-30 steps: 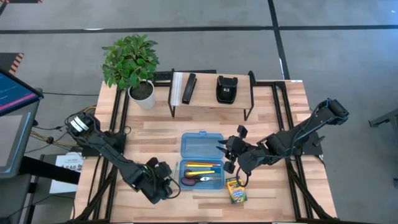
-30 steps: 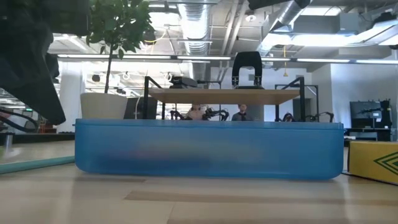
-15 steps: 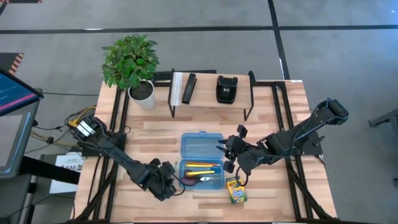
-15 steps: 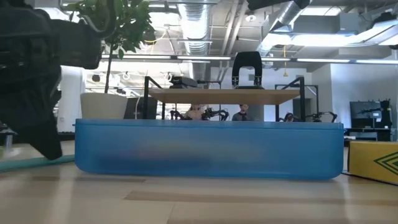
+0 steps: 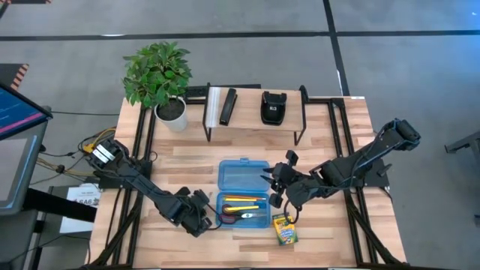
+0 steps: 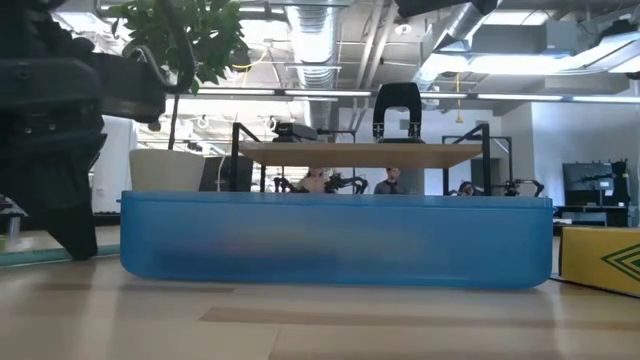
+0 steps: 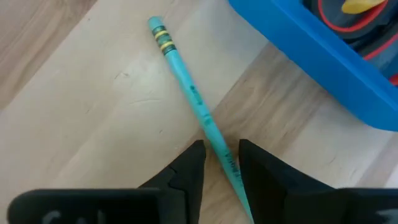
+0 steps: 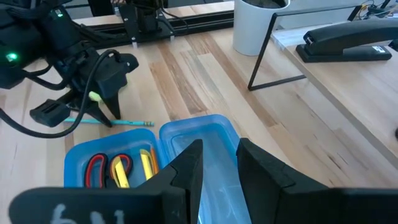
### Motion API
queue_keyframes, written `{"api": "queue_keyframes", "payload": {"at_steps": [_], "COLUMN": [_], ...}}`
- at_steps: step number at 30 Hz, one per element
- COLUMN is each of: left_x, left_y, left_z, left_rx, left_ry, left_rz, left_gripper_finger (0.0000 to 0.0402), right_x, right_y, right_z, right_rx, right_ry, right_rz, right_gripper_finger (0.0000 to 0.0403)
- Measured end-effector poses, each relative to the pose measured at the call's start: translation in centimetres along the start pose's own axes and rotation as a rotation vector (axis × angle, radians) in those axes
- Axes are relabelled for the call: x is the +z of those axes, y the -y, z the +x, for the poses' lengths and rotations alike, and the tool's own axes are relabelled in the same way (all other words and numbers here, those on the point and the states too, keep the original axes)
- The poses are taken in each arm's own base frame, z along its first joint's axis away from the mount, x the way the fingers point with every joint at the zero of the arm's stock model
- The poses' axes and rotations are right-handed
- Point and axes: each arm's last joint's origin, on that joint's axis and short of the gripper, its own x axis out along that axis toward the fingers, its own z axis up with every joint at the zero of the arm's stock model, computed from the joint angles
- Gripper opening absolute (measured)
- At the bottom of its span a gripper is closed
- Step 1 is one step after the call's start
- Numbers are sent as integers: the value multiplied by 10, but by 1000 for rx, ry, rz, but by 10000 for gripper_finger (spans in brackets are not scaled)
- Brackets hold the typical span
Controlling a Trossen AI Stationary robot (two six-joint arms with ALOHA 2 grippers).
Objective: Pack school essentials
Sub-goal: Put the light blue pencil into the supply box
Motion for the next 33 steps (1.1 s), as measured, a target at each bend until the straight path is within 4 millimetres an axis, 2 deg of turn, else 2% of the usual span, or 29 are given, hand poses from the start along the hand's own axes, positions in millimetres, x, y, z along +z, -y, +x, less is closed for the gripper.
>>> {"api": "queue_keyframes", "payload": {"at_steps": [9, 17, 24, 29, 33], "left_x": [4, 6, 8, 9, 17], "left_y": [-2, -6, -6, -6, 1], "left_z": [2, -6, -22, -36, -49], "left_rx": [3, -2, -52, 34, 45], "left_ry": [-18, -18, 12, 16, 54], "left_rz": [59, 74, 66, 79, 123], "left_gripper_finger": [9, 2, 1, 0, 0], "right_x": [0, 0, 1, 1, 0], "right_y": [0, 1, 2, 2, 2], "right_z": [0, 0, 1, 1, 1], "right_rx": [-1, -3, -7, -8, -7], "right_ry": [0, -1, -2, -2, -3], "right_rz": [-3, -4, -2, -2, -2], "right_gripper_finger": [118, 118, 118, 118, 118]}}
